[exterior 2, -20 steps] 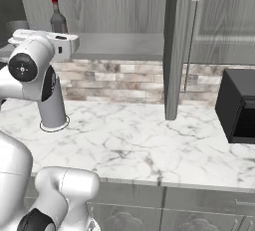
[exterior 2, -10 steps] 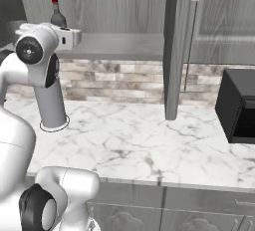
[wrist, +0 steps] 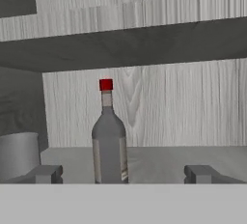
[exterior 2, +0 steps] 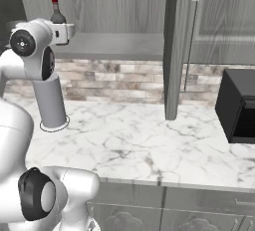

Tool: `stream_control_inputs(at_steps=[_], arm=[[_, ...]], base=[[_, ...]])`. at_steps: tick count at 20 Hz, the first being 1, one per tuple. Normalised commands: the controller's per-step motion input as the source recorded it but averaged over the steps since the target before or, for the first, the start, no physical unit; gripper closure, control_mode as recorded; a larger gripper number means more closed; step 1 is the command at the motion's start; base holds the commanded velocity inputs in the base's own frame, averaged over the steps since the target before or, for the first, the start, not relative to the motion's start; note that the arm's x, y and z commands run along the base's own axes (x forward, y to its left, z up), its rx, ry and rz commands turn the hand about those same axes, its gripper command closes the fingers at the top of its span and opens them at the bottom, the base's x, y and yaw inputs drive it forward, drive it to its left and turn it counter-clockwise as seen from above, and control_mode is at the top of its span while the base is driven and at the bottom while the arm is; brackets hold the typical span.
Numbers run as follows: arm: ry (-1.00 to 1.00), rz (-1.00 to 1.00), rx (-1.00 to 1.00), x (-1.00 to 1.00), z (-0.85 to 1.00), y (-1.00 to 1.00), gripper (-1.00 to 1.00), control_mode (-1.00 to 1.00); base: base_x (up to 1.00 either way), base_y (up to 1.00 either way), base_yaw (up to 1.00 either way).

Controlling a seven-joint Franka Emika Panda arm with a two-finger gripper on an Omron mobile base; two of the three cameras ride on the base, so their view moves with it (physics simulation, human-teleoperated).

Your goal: There is a bowl on the dining counter. Grab a lemon wedge from the fridge and place it in the bowl. Then get the liquor bottle and glass cup from the cabinet and place them next to the bowl.

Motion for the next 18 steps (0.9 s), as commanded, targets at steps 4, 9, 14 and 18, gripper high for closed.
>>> stream_control_inputs(at_steps=[4, 9, 14, 18], arm=[[-0.02, 0.05, -0.09, 0.04, 0.01, 0.05, -1.0, -1.0], [-0.03, 0.0, -0.04, 0.03, 0.01, 0.06, -1.0, -1.0], [0.0, 0.0, -0.01, 0.17, 0.02, 0.03, -1.0, -1.0], [0.0, 0.0, 0.0, 0.31, 0.05, 0.0, -1.0, -1.0]], base=[[0.0, 0.0, 0.0], [0.0, 0.0, 0.0], [0.0, 0.0, 0.0], [0.0, 0.0, 0.0]])
